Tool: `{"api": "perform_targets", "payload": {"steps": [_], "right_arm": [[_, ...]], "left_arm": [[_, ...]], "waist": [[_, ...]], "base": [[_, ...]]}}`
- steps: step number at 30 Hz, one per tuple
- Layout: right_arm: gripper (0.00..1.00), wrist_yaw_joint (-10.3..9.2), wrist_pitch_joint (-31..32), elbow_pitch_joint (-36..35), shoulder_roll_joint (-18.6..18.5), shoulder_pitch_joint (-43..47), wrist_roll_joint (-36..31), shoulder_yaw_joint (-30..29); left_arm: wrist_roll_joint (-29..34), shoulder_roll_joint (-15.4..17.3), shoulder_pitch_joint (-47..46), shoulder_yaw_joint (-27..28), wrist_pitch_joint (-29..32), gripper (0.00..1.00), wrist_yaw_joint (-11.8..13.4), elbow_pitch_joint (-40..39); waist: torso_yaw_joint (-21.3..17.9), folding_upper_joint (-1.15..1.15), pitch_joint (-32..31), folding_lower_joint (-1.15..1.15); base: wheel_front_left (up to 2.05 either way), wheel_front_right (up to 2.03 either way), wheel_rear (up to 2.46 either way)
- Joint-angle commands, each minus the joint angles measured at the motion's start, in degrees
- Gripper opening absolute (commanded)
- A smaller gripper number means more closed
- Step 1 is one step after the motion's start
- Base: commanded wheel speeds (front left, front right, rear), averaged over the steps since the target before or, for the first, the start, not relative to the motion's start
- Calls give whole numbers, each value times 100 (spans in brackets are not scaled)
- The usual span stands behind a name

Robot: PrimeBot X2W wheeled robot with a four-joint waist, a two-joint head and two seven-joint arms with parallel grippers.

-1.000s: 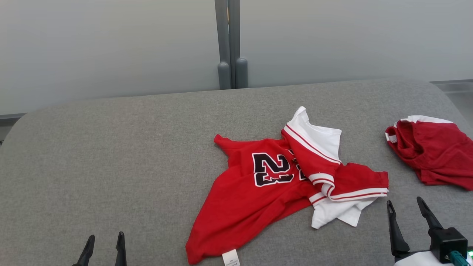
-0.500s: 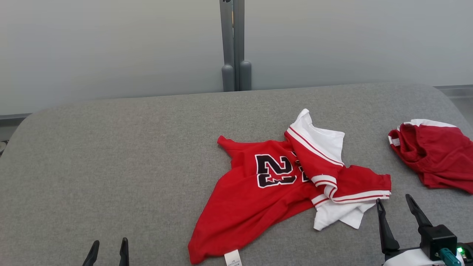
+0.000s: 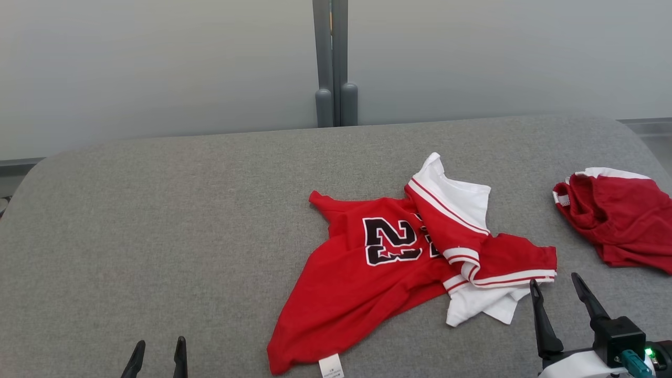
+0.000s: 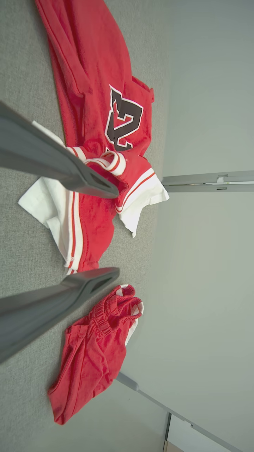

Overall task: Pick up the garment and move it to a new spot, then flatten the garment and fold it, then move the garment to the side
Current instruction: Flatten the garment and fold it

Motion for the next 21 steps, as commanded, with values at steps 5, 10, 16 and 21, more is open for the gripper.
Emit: {"api": "perform_targets", "payload": {"steps": [5, 10, 16, 21], "right_arm": [[100, -10, -17, -138, 5, -113, 82, 41], [100, -10, -16, -280, -87, -136, 277, -64], [100, -12, 481, 322, -650, -211, 709, 358], [100, -10, 1528, 462, -1032, -434, 1389, 802]], "left_arm": [[1, -60, -48, 44, -15, 100, -23, 0], [-204, -85, -54, 2, -15, 100, -22, -25], [-561, 10, 108, -378, 634, 100, -22, -159], [-883, -38, 247, -707, 1890, 100, 15, -556]], "waist": [[1, 0, 6, 0], [-21, 0, 2, 0], [-122, 0, 25, 0], [-213, 0, 142, 0]], "base": [[0, 0, 0], [0, 0, 0], [0, 0, 0], [0, 0, 0]]}}
